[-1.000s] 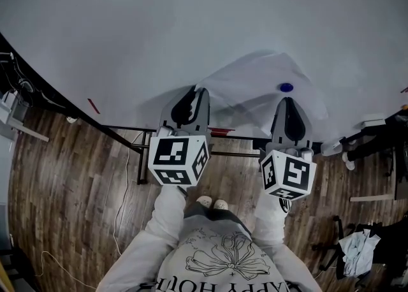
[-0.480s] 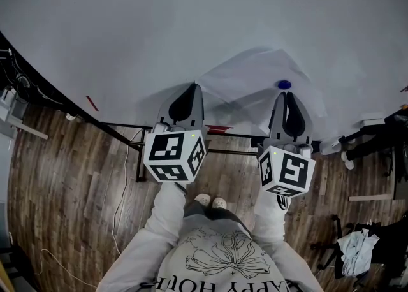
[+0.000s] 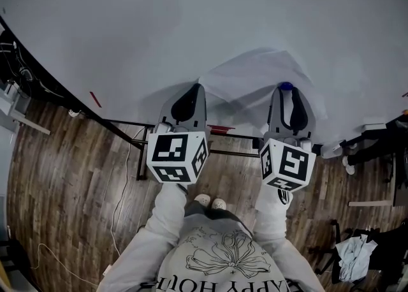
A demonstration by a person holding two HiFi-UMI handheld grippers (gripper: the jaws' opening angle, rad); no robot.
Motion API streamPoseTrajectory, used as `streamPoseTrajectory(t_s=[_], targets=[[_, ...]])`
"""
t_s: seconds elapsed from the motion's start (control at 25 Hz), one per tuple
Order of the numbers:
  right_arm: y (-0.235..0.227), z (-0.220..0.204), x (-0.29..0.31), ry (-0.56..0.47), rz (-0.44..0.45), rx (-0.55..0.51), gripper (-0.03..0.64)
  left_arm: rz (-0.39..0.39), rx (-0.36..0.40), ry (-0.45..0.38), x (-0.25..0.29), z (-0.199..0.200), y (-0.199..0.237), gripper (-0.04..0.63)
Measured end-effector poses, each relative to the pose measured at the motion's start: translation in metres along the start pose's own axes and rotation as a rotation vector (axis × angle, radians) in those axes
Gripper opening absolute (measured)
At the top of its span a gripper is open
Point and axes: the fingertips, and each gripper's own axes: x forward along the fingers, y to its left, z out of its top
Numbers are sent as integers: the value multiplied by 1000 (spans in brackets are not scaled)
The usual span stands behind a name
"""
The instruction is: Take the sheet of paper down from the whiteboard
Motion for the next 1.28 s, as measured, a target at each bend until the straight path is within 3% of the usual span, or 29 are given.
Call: streamPoseTrajectory(t_s=[0.88,1.28], targets=[[-20,13,-11,-46,-10,4,118,97,43,-20,-14,12,11,5],[-39,7,-5,-24,-28,24,118,149,105,-26,-30,23,21,5]])
